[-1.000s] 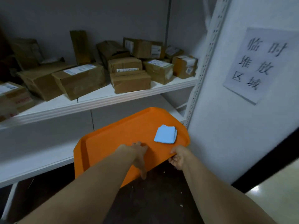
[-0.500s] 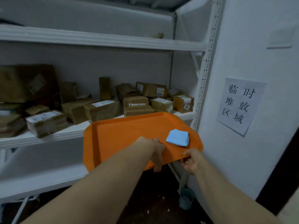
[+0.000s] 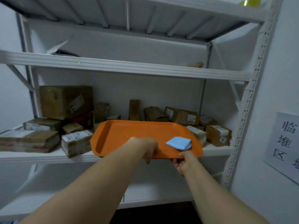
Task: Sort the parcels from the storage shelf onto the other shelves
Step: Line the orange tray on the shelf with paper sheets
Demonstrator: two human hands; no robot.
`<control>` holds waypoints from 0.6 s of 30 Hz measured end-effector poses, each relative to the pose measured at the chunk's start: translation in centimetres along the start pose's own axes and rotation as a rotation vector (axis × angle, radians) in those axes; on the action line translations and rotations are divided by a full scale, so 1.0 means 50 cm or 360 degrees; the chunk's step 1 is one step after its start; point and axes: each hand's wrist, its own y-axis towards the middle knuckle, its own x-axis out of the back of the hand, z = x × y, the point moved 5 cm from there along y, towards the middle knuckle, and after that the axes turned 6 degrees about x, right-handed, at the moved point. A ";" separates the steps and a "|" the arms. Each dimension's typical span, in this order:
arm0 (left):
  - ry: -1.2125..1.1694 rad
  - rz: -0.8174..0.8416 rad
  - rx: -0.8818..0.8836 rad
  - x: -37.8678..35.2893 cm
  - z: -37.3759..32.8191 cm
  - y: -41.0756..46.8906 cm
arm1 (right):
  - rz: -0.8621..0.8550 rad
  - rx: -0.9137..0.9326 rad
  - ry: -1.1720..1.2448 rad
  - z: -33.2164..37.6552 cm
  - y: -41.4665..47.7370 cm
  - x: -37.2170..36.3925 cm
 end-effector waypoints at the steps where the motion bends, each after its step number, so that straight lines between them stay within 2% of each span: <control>1: -0.0021 -0.0014 0.0008 -0.001 0.023 0.016 | -0.0013 -0.0016 -0.0012 -0.006 0.022 -0.022; 9: -0.0070 -0.0060 0.0024 0.016 0.255 0.202 | -0.0067 -0.0020 -0.0079 -0.036 0.228 -0.258; 18: -0.0077 0.0013 0.0117 -0.008 0.402 0.353 | -0.0035 -0.0092 -0.0241 -0.088 0.366 -0.410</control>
